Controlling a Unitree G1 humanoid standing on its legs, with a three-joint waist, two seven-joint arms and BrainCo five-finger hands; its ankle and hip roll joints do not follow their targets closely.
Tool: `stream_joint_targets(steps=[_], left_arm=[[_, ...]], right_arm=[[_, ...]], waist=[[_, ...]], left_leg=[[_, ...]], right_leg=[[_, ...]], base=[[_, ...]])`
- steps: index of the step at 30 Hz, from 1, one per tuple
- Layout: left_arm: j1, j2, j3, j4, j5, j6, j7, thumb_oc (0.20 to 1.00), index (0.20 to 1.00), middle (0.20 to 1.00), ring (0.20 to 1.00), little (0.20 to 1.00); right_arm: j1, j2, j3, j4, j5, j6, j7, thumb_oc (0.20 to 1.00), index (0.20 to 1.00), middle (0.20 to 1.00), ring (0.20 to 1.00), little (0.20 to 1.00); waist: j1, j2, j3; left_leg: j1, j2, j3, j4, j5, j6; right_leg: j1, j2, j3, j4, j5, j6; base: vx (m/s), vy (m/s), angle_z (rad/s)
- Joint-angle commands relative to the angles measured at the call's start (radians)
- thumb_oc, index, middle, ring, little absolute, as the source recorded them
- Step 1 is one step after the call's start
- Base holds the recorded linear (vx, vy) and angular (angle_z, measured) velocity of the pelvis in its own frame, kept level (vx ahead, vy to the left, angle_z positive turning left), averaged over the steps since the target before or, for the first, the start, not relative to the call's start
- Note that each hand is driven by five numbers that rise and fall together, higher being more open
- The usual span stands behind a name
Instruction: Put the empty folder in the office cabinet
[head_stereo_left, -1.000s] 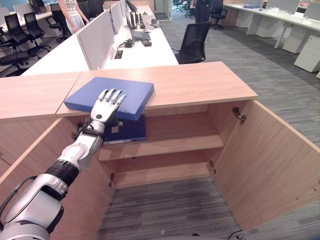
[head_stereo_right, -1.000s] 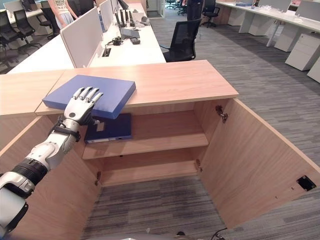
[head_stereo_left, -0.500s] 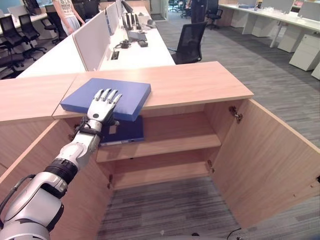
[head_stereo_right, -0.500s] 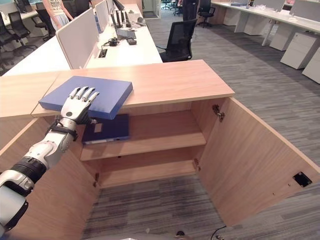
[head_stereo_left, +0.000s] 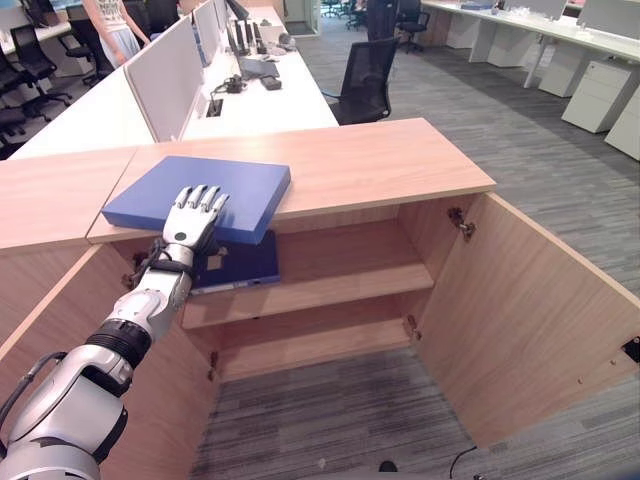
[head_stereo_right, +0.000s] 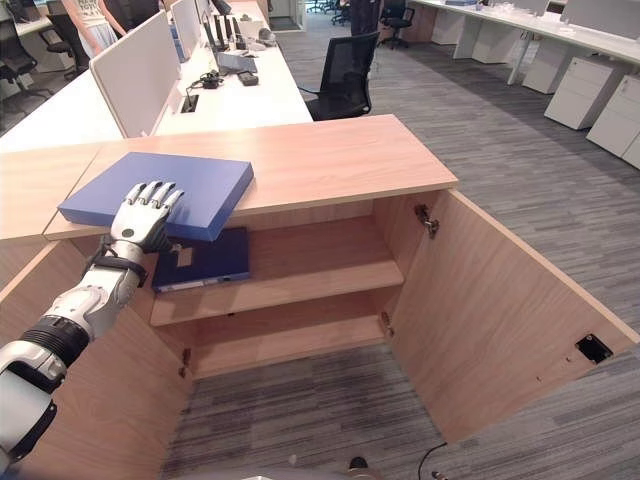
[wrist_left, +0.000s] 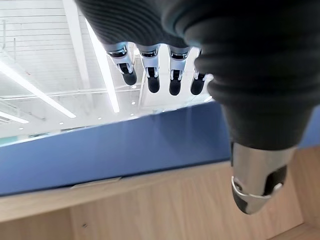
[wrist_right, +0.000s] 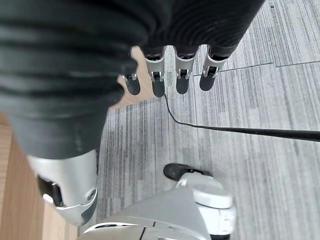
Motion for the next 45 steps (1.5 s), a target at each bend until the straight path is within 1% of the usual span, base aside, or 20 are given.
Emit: stream_joint_targets(steps=[1, 5, 10, 11, 26, 33, 41, 45], left_arm=[[-0.213, 0.039, 0.03, 0.072, -0.023, 0.008, 0.028, 1.0, 1.0, 1.0, 1.0, 1.0], [-0.212, 0.033, 0.03, 0.102, -0.035, 0.006, 0.024, 1.0, 1.0, 1.0, 1.0, 1.0], [-0.199, 0.024, 0.028, 0.116, -0.037, 0.001, 0.016, 1.0, 1.0, 1.0, 1.0, 1.0], [-0.197, 0.015, 0.031, 0.125, -0.044, -0.003, 0.019, 0.2, 0.2, 0.2, 0.2, 0.2], [-0.182, 0.015, 0.044, 0.09, -0.051, -0.008, 0.019, 0.2, 0.2, 0.2, 0.2, 0.2], [-0.187, 0.02, 0.062, 0.034, -0.063, -0.012, 0.025, 0.2, 0.2, 0.2, 0.2, 0.2], [-0.22, 0.05, 0.072, -0.043, -0.066, -0.009, 0.039, 0.2, 0.2, 0.2, 0.2, 0.2], [-0.26, 0.094, 0.086, -0.14, -0.076, -0.018, 0.061, 0.2, 0.2, 0.2, 0.2, 0.2]], right_arm=[[-0.067, -0.008, 0.019, 0.029, 0.007, -0.02, -0.005, 1.0, 1.0, 1.0, 1.0, 1.0], [-0.064, -0.008, 0.017, 0.029, 0.012, -0.021, -0.005, 1.0, 1.0, 1.0, 1.0, 1.0], [-0.057, -0.006, 0.018, 0.023, 0.019, -0.025, -0.001, 1.0, 1.0, 1.0, 1.0, 1.0], [-0.058, -0.007, 0.018, 0.021, 0.022, -0.026, -0.003, 1.0, 1.0, 1.0, 1.0, 1.0], [-0.051, -0.004, 0.01, 0.014, 0.034, -0.027, -0.005, 1.0, 1.0, 1.0, 1.0, 1.0], [-0.05, 0.001, 0.006, 0.012, 0.039, -0.025, -0.001, 1.0, 1.0, 1.0, 1.0, 1.0], [-0.055, 0.003, 0.002, 0.011, 0.034, -0.016, -0.002, 1.0, 1.0, 1.0, 1.0, 1.0], [-0.059, 0.005, -0.003, 0.014, 0.037, -0.01, -0.002, 1.0, 1.0, 1.0, 1.0, 1.0]], waist=[[-0.014, 0.017, 0.054], [-0.019, 0.015, 0.057], [-0.022, 0.005, 0.061], [-0.024, 0.002, 0.065], [-0.02, -0.001, 0.064], [-0.012, -0.003, 0.061], [-0.001, 0.002, 0.052], [0.012, 0.013, 0.04]], left_leg=[[0.055, -0.014, -0.038, 0.013, -0.096, -0.008], [0.058, -0.016, -0.033, 0.013, -0.099, -0.007], [0.063, -0.018, -0.024, 0.013, -0.103, -0.004], [0.063, -0.018, -0.022, 0.013, -0.103, -0.004], [0.066, -0.021, -0.024, 0.013, -0.106, -0.001], [0.065, -0.023, -0.027, 0.013, -0.104, 0.001], [0.063, -0.02, -0.039, 0.013, -0.099, 0.001], [0.058, -0.018, -0.05, 0.013, -0.089, 0.002]], right_leg=[[0.093, -0.014, 0.024, 0.047, -0.135, 0.09], [0.091, -0.015, 0.03, 0.049, -0.133, 0.091], [0.084, -0.019, 0.037, 0.053, -0.128, 0.095], [0.083, -0.019, 0.039, 0.054, -0.126, 0.095], [0.087, -0.024, 0.036, 0.056, -0.126, 0.096], [0.09, -0.024, 0.033, 0.059, -0.127, 0.095], [0.094, -0.028, 0.017, 0.074, -0.134, 0.094], [0.096, -0.028, 0.006, 0.09, -0.142, 0.091]], base=[[0.0, 0.0, 0.0], [-0.01, 0.024, -0.02], [-0.01, 0.038, -0.09], [-0.01, 0.011, -0.03], [0.0, 0.0, 0.0], [0.0, 0.0, 0.0], [-0.01, -0.008, 0.01], [-0.03, -0.032, 0.04]])
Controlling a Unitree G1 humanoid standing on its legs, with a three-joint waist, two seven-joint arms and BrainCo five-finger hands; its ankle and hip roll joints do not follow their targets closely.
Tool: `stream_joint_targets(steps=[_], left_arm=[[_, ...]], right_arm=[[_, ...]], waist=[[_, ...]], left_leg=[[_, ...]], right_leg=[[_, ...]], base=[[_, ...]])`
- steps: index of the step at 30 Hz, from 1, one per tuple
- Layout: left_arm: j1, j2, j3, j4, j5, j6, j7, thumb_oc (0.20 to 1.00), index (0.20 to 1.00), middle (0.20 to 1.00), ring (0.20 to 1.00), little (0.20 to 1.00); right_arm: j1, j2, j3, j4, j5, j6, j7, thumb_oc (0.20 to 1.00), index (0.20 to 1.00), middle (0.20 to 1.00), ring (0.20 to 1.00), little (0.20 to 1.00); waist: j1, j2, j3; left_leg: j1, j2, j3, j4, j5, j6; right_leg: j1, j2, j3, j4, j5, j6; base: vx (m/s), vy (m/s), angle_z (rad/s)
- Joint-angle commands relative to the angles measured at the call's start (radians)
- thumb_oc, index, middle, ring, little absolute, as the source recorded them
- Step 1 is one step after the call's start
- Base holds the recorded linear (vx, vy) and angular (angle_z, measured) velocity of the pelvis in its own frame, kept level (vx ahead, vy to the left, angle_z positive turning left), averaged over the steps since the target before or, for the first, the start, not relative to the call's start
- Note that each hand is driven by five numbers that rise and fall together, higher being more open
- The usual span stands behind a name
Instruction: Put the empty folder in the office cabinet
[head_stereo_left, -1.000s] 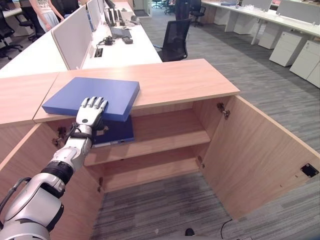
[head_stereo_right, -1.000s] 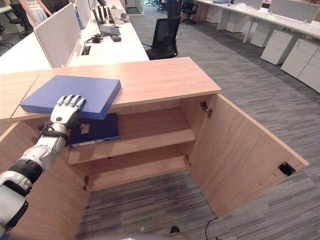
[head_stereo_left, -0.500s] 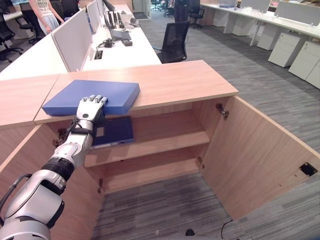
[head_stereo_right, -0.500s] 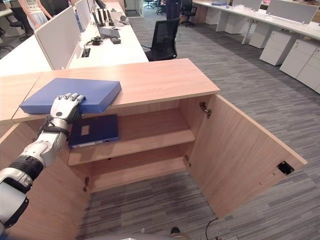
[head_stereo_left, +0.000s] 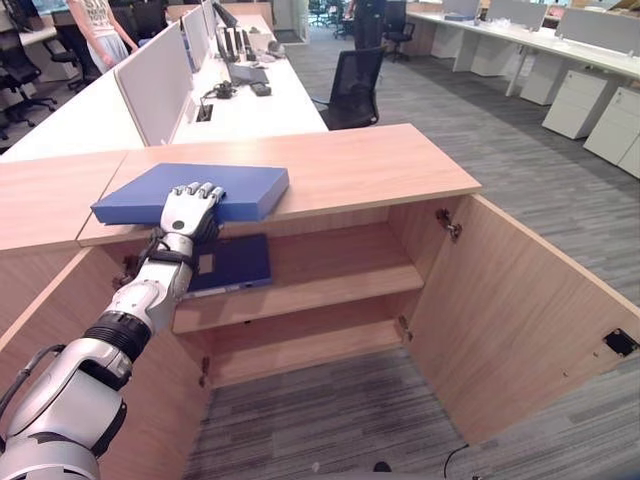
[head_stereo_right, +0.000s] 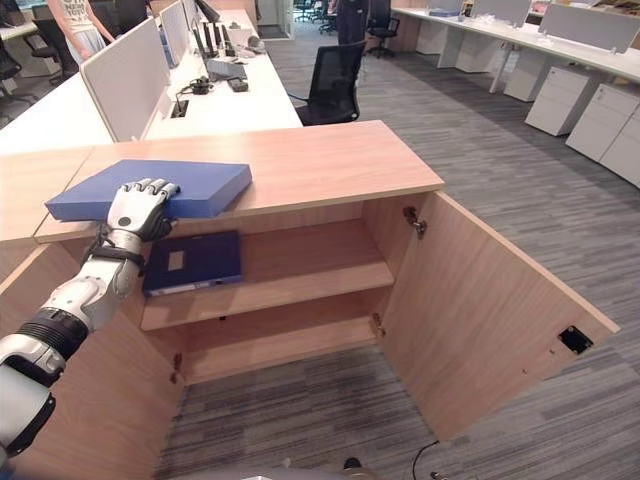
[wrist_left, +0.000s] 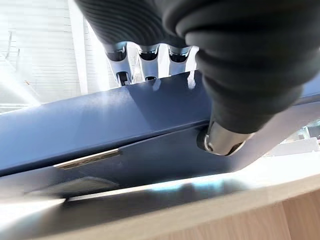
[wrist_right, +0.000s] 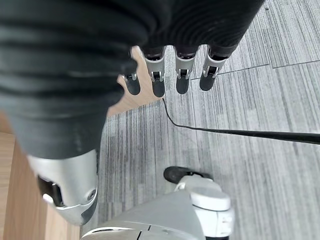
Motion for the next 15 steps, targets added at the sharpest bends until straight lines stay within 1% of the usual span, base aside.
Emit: stream_joint_targets(steps=[1, 4, 5, 8, 9, 10, 13, 15], left_arm=[[-0.224, 0.078, 0.058, -0.008, -0.039, -0.008, 0.038, 0.2, 0.2, 0.2, 0.2, 0.2], [-0.239, 0.096, 0.061, -0.046, -0.038, -0.014, 0.044, 0.2, 0.2, 0.2, 0.2, 0.2], [-0.26, 0.122, 0.068, -0.094, -0.045, -0.022, 0.051, 0.2, 0.2, 0.2, 0.2, 0.2], [-0.277, 0.146, 0.092, -0.175, -0.06, -0.038, 0.065, 0.2, 0.2, 0.2, 0.2, 0.2], [-0.277, 0.148, 0.118, -0.216, -0.076, -0.045, 0.076, 0.2, 0.2, 0.2, 0.2, 0.2], [-0.273, 0.149, 0.122, -0.219, -0.076, -0.044, 0.075, 0.2, 0.2, 0.2, 0.2, 0.2], [-0.253, 0.146, 0.184, -0.313, -0.131, -0.072, 0.089, 0.2, 0.2, 0.2, 0.2, 0.2], [-0.217, 0.133, 0.248, -0.39, -0.179, -0.1, 0.097, 0.2, 0.2, 0.2, 0.2, 0.2]], right_arm=[[-0.062, 0.004, -0.004, 0.017, 0.035, -0.012, -0.007, 1.0, 1.0, 1.0, 1.0, 1.0], [-0.064, 0.004, -0.006, 0.018, 0.036, -0.011, -0.005, 1.0, 1.0, 1.0, 1.0, 1.0], [-0.068, 0.002, -0.008, 0.02, 0.033, -0.01, -0.006, 1.0, 1.0, 1.0, 1.0, 1.0], [-0.071, 0.004, -0.016, 0.025, 0.032, -0.01, -0.015, 1.0, 1.0, 1.0, 1.0, 1.0], [-0.072, 0.006, -0.019, 0.027, 0.033, -0.009, -0.017, 1.0, 1.0, 1.0, 1.0, 1.0], [-0.073, 0.005, -0.019, 0.027, 0.033, -0.009, -0.017, 1.0, 1.0, 1.0, 1.0, 1.0], [-0.073, 0.007, -0.025, 0.024, 0.032, -0.009, -0.029, 1.0, 1.0, 1.0, 1.0, 1.0], [-0.068, 0.015, -0.025, 0.02, 0.03, -0.009, -0.033, 1.0, 1.0, 1.0, 1.0, 1.0]], waist=[[0.004, 0.03, 0.034], [0.006, 0.034, 0.03], [0.011, 0.04, 0.026], [0.021, 0.048, 0.018], [0.026, 0.051, 0.015], [0.024, 0.052, 0.015], [0.036, 0.056, 0.01], [0.044, 0.058, 0.005]], left_leg=[[0.039, -0.018, -0.064, 0.013, -0.086, -0.001], [0.038, -0.017, -0.069, 0.013, -0.083, -0.002], [0.035, -0.016, -0.075, 0.013, -0.078, -0.002], [0.03, -0.016, -0.083, 0.013, -0.069, -0.003], [0.025, -0.017, -0.09, 0.013, -0.063, -0.005], [0.025, -0.016, -0.091, 0.013, -0.062, -0.005], [0.017, -0.018, -0.103, 0.013, -0.053, -0.007], [0.012, -0.019, -0.112, 0.013, -0.048, -0.008]], right_leg=[[0.078, -0.021, -0.008, 0.089, -0.147, 0.085], [0.079, -0.02, -0.015, 0.095, -0.151, 0.085], [0.078, -0.02, -0.022, 0.102, -0.155, 0.084], [0.084, -0.019, -0.035, 0.098, -0.157, 0.081], [0.086, -0.018, -0.04, 0.093, -0.157, 0.078], [0.087, -0.018, -0.041, 0.092, -0.157, 0.078], [0.09, -0.017, -0.051, 0.087, -0.159, 0.074], [0.094, -0.016, -0.06, 0.088, -0.161, 0.072]], base=[[-0.04, -0.029, 0.07], [-0.04, -0.026, 0.11], [-0.05, -0.031, 0.11], [-0.08, -0.052, 0.07], [-0.08, -0.045, 0.09], [-0.08, -0.045, 0.1], [-0.05, -0.046, 0.17], [-0.05, -0.052, 0.14]])
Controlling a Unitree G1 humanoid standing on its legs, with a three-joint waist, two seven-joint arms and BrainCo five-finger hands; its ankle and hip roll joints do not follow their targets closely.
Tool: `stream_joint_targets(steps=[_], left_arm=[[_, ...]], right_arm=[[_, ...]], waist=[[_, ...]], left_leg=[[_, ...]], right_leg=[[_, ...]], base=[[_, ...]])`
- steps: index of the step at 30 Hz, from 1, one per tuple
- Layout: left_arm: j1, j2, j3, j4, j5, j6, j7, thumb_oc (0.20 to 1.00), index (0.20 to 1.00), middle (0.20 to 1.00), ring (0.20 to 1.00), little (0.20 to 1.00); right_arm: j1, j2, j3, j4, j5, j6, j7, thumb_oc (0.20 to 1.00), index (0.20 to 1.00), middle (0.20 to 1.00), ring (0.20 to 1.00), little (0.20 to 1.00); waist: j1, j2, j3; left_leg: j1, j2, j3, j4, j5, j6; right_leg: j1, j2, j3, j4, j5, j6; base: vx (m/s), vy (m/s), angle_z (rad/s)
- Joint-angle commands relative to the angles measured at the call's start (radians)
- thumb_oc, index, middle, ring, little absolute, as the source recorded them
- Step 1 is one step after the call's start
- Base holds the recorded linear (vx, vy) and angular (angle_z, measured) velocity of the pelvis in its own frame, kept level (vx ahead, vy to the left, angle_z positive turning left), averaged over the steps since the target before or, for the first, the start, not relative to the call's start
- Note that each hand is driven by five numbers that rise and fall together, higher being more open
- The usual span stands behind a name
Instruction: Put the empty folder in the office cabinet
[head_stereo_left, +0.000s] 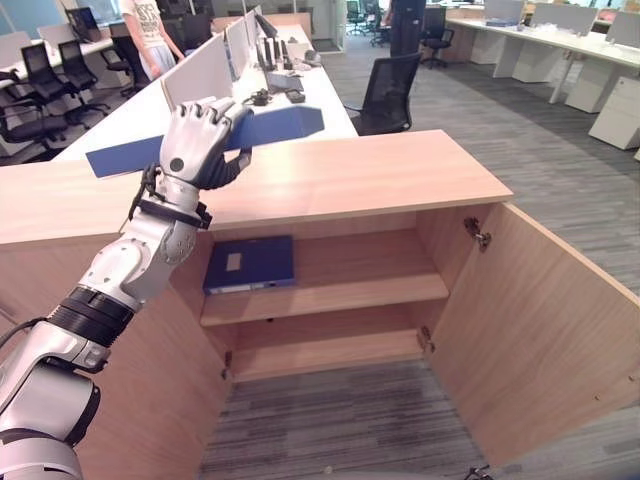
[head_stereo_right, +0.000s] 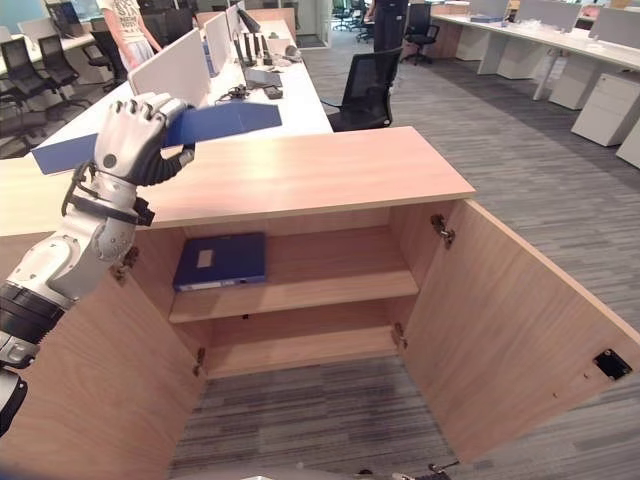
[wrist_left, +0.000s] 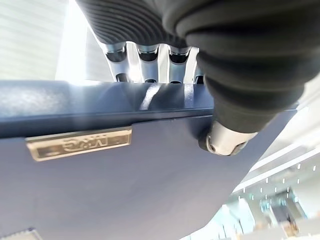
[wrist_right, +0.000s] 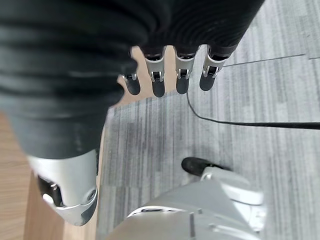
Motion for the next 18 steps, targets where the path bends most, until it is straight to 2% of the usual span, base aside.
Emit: stream_joint_targets(steps=[1, 3, 10, 13, 18], left_arm=[[-0.146, 0.02, 0.136, -0.002, -0.094, -0.038, 0.073, 0.2, 0.2, 0.2, 0.2, 0.2], [-0.092, -0.006, 0.214, -0.091, -0.153, -0.073, 0.072, 0.2, 0.2, 0.2, 0.2, 0.2], [0.027, -0.098, 0.36, -0.256, -0.341, -0.15, 0.045, 0.2, 0.2, 0.2, 0.2, 0.2], [0.086, -0.147, 0.4, -0.313, -0.489, -0.204, 0.03, 0.2, 0.2, 0.2, 0.2, 0.2], [0.221, -0.247, 0.472, -0.43, -0.797, -0.298, -0.089, 0.2, 0.2, 0.2, 0.2, 0.2]], right_arm=[[-0.039, 0.003, -0.001, 0.024, 0.028, -0.009, -0.022, 1.0, 1.0, 1.0, 1.0, 1.0], [-0.039, 0.008, 0.001, 0.024, 0.025, -0.005, -0.018, 1.0, 1.0, 1.0, 1.0, 1.0], [-0.049, 0.024, 0.006, 0.01, 0.029, -0.001, -0.014, 1.0, 1.0, 1.0, 1.0, 1.0], [-0.056, 0.026, 0.004, -0.009, 0.04, 0.001, -0.01, 1.0, 1.0, 1.0, 1.0, 1.0], [-0.07, 0.033, -0.005, -0.042, 0.076, 0.004, 0.0, 1.0, 1.0, 1.0, 1.0, 1.0]], waist=[[0.002, 0.013, 0.005], [0.01, 0.013, 0.0], [0.034, 0.013, -0.005], [0.044, 0.012, -0.005], [0.06, 0.016, -0.007]], left_leg=[[-0.004, -0.022, -0.061, 0.013, -0.049, -0.008], [-0.009, -0.022, -0.07, 0.013, -0.045, -0.01], [-0.022, -0.022, -0.092, 0.013, -0.032, -0.015], [-0.027, -0.022, -0.097, 0.013, -0.026, -0.016], [-0.033, -0.019, -0.107, 0.013, -0.021, -0.017]], right_leg=[[0.05, -0.012, -0.009, 0.089, -0.156, 0.079], [0.055, -0.011, -0.019, 0.086, -0.158, 0.075], [0.064, -0.006, -0.037, 0.069, -0.155, 0.066], [0.067, -0.004, -0.043, 0.064, -0.154, 0.062], [0.072, 0.0, -0.05, 0.055, -0.153, 0.055]], base=[[-0.06, -0.056, 0.17], [-0.05, -0.059, 0.15], [-0.04, -0.04, 0.12], [-0.03, -0.038, 0.05], [-0.03, -0.037, 0.08]])
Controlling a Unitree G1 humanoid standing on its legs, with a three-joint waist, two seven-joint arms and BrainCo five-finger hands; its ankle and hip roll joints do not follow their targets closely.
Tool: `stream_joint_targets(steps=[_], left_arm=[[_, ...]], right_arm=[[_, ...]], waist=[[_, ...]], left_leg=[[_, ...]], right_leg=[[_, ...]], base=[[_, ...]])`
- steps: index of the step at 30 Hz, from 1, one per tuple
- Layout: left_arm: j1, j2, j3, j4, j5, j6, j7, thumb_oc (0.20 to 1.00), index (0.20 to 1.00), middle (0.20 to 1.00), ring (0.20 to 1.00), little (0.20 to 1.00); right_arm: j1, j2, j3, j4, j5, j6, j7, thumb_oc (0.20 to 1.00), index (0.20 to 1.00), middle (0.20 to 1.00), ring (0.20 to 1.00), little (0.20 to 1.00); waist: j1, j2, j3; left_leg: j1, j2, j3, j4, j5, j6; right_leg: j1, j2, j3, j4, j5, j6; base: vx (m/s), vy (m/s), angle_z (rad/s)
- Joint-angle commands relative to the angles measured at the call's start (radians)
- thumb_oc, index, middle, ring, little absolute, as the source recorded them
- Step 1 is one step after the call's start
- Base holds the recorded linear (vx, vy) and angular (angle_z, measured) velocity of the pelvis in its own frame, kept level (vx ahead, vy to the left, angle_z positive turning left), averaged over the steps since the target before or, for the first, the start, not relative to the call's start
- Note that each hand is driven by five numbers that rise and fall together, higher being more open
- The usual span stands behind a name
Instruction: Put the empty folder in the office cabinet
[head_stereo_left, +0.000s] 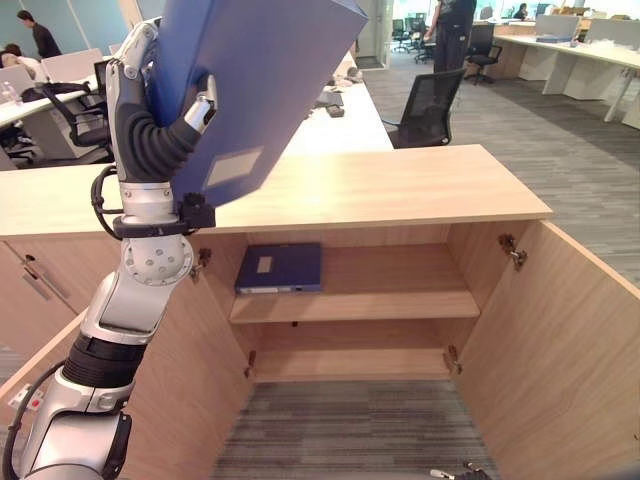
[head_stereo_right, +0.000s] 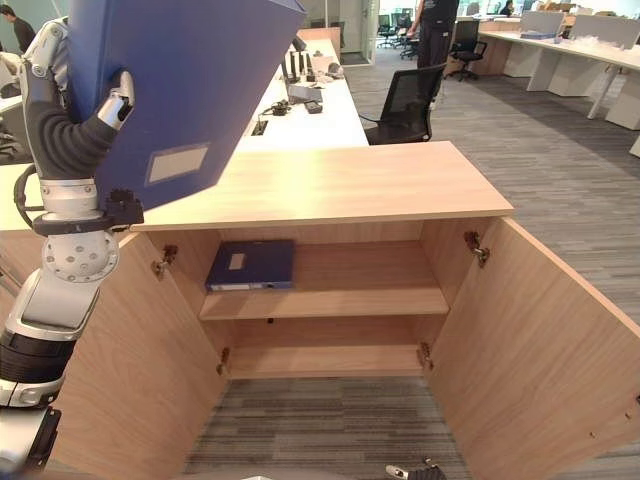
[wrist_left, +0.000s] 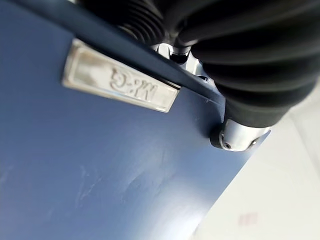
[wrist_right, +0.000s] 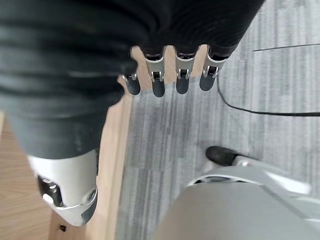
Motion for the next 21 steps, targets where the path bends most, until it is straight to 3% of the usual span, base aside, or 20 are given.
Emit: stream_joint_targets(steps=[1, 5, 9, 14, 15, 21], left_arm=[[-0.07, 0.007, 0.068, -0.047, -0.235, -0.106, -0.077, 0.2, 0.2, 0.2, 0.2, 0.2], [0.088, -0.058, 0.106, -0.127, -0.441, -0.1, -0.199, 0.2, 0.2, 0.2, 0.2, 0.2], [0.182, -0.07, 0.124, -0.146, -0.546, -0.078, -0.277, 0.2, 0.2, 0.2, 0.2, 0.2], [0.256, -0.073, 0.142, -0.147, -0.594, -0.055, -0.321, 0.2, 0.2, 0.2, 0.2, 0.2], [0.29, -0.074, 0.148, -0.15, -0.601, -0.041, -0.346, 0.2, 0.2, 0.2, 0.2, 0.2], [0.346, -0.079, 0.169, -0.148, -0.583, -0.021, -0.399, 0.2, 0.2, 0.2, 0.2, 0.2]], right_arm=[[-0.074, 0.013, 0.006, -0.003, 0.079, -0.01, 0.006, 1.0, 1.0, 1.0, 1.0, 1.0], [-0.089, 0.008, 0.006, -0.06, 0.107, -0.014, 0.025, 1.0, 1.0, 1.0, 1.0, 1.0], [-0.097, -0.013, 0.007, -0.177, 0.138, -0.027, 0.05, 1.0, 1.0, 1.0, 1.0, 1.0], [-0.091, -0.062, 0.013, -0.388, 0.171, -0.044, 0.092, 1.0, 1.0, 1.0, 1.0, 1.0], [-0.083, -0.098, 0.006, -0.527, 0.19, -0.054, 0.121, 1.0, 1.0, 1.0, 1.0, 1.0], [-0.058, -0.237, -0.018, -0.875, 0.281, -0.065, 0.256, 1.0, 1.0, 1.0, 1.0, 1.0]], waist=[[0.011, -0.011, 0.029], [0.03, -0.007, 0.034], [0.041, -0.008, 0.04], [0.046, -0.011, 0.047], [0.046, -0.014, 0.05], [0.046, -0.022, 0.055]], left_leg=[[-0.019, -0.018, -0.04, 0.013, -0.027, -0.013], [-0.022, -0.016, -0.046, 0.013, -0.023, -0.014], [-0.027, -0.013, -0.047, 0.013, -0.017, -0.017], [-0.031, -0.01, -0.045, 0.013, -0.014, -0.019], [-0.033, -0.009, -0.044, 0.013, -0.014, -0.019], [-0.038, -0.003, -0.041, 0.013, -0.01, -0.021]], right_leg=[[0.047, 0.001, 0.014, 0.055, -0.139, 0.05], [0.053, 0.006, 0.008, 0.046, -0.137, 0.043], [0.054, 0.01, 0.008, 0.033, -0.128, 0.04], [0.051, 0.013, 0.01, 0.024, -0.121, 0.038], [0.049, 0.014, 0.01, 0.023, -0.119, 0.037], [0.042, 0.016, 0.011, 0.019, -0.116, 0.036]], base=[[-0.03, -0.029, 0.05], [-0.04, -0.03, 0.07], [-0.02, -0.018, 0.02], [0.0, 0.0, 0.0], [0.0, 0.0, 0.0], [0.0, 0.0, 0.0]])
